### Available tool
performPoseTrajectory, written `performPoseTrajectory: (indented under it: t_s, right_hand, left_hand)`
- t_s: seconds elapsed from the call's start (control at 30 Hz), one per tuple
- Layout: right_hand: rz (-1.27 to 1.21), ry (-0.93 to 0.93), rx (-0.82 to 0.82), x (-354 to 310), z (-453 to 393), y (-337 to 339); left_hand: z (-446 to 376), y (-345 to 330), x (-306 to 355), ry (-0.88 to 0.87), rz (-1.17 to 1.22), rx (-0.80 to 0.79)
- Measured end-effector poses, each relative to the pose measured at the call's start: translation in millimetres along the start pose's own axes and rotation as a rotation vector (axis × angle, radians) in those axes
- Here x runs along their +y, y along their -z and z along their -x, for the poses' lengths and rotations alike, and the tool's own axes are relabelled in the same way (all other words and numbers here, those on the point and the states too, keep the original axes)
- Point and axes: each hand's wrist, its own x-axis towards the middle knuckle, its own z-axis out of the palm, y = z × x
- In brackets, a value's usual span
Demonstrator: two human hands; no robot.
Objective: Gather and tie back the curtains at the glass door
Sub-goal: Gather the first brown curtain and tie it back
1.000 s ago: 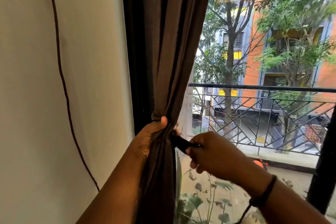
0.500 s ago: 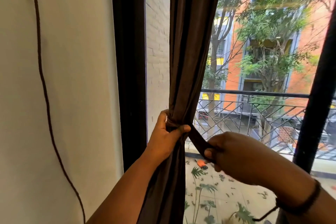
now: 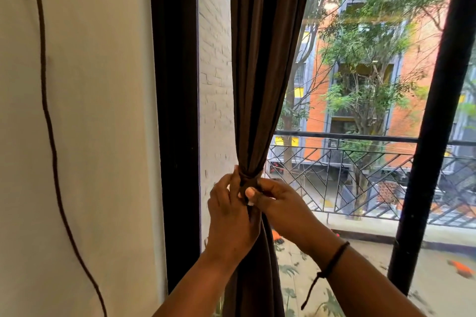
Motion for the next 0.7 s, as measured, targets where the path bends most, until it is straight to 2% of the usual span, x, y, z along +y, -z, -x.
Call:
performPoseTrajectory:
  t_s: [0.07, 0.13, 0.23, 0.3, 0.4, 0.43, 0.53, 0.6, 0.7]
  right_hand:
    - [-0.075, 0.012, 0.019, 5.0, -0.7, 0.9]
    - [-0.140, 0.032, 0.012, 8.1, -0.4, 3.5]
    - [-0.105, 0.072, 0.033, 9.4, 0.7, 6.5]
    - [0.085, 0.101, 0.068, 10.4, 1.3, 7.8]
    - [0.488, 0.205, 0.122, 9.6, 7.0, 6.7]
    - [0.624, 0.268, 0.143, 6.8, 10.5, 4.7]
    - [0.840, 0.350, 0.183, 5.6, 15.4, -2.0]
    - [0.842, 0.390, 0.224, 7.2, 17.2, -4.5]
    - [0.756, 0.440, 0.132, 10.2, 21.7, -4.4]
  left_hand:
    - [3.4, 2.8, -5.6, -0.096, 0.015, 0.061]
    - [-0.4, 16.3, 0.1, -0.212, 0.071, 0.034]
    - [-9.7, 34.4, 4.9, -0.233, 0.108, -0.061]
    - [-13.7, 46.1, 8.5, -0.190, 0.187, -0.114]
    - [-22.3, 60.8, 29.2, 0.051, 0.453, -0.157]
    - [-27.1, 63.5, 37.9, 0.128, 0.458, -0.172]
    - [-44.8, 70.8, 58.1, 0.262, 0.223, -0.258]
    - [-55.3, 75.6, 63.7, 0.288, 0.119, -0.298]
    - [-63.9, 81.1, 64.3, 0.303, -0.019, -0.370]
